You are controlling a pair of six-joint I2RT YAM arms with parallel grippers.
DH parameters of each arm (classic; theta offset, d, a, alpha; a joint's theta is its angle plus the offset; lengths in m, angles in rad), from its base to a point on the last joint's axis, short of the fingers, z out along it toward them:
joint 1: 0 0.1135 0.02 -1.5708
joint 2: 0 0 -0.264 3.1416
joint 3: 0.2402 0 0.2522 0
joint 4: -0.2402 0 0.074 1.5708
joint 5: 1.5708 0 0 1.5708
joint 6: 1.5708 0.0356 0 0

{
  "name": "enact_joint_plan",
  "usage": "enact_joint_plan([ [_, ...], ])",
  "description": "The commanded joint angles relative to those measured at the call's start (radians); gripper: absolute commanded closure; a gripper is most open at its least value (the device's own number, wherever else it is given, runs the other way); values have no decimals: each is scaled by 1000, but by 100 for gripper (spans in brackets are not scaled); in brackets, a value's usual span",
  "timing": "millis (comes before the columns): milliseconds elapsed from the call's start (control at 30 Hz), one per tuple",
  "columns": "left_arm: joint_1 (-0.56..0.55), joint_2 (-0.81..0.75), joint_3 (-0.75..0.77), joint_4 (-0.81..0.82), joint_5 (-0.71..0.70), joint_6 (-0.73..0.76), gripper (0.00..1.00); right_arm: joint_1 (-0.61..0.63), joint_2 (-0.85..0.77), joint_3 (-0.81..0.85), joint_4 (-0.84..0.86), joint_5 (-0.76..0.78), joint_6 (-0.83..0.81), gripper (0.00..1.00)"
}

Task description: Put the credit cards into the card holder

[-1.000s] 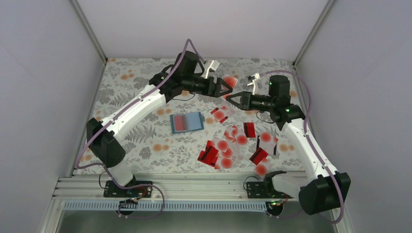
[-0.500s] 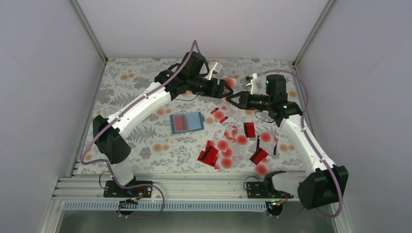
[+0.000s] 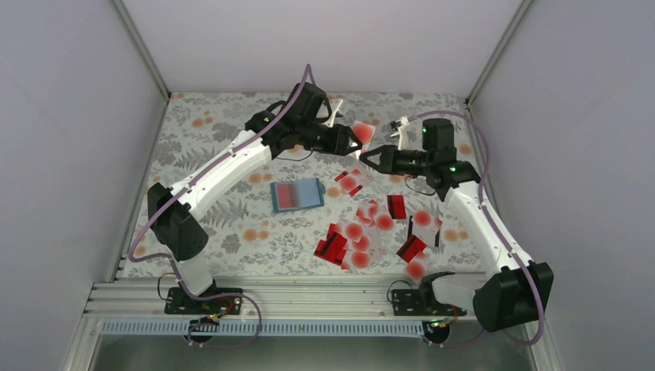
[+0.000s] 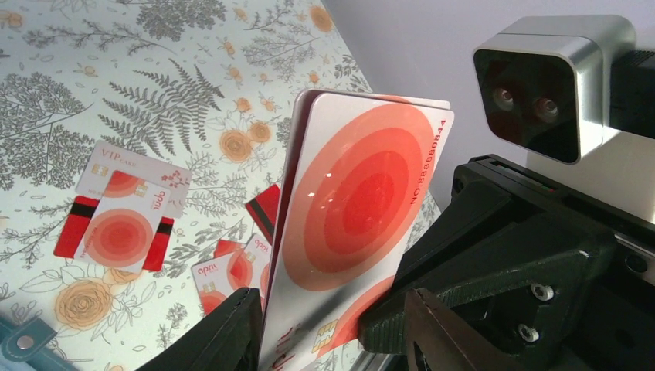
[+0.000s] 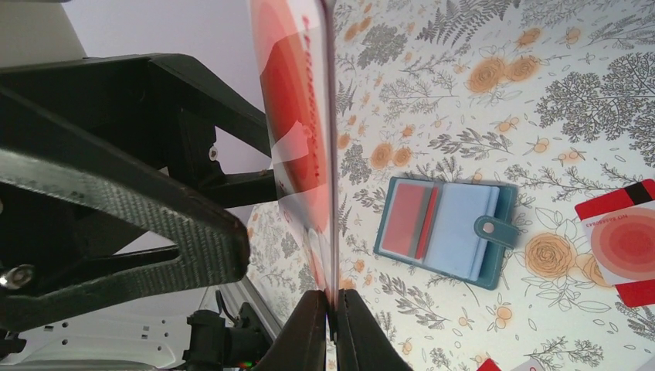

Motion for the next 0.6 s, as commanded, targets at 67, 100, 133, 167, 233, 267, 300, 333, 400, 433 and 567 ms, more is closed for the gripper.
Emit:
enact_joint_plan([
  [67,-28,-22,30,19,68,-10,55,11,22,25,-2,40,-4,96],
  [100,-28,-22,33,11,59,-10,52,10,23,26,-2,42,-1,96],
  [133,-28,-20,35,4,52,-8,49,9,25,26,-3,43,1,96],
  [167,-29,-20,38,0,46,-5,47,10,26,26,-3,44,3,96],
  [233,-29,-20,42,-11,33,-1,43,10,33,27,-7,51,8,96],
  [267,-28,-18,47,-19,28,2,42,11,40,29,-11,52,12,96],
  [300,-30,-14,55,-30,22,8,40,11,43,30,-11,50,13,96],
  [333,-32,-10,63,-41,14,15,38,11,44,29,-11,49,15,96],
  [400,-38,0,82,-65,-4,32,36,10,50,30,-5,44,18,96],
  [433,-41,4,91,-76,-11,40,35,12,53,32,-4,40,20,96],
  [567,-58,33,141,-128,-54,64,31,18,74,45,-7,42,20,96],
])
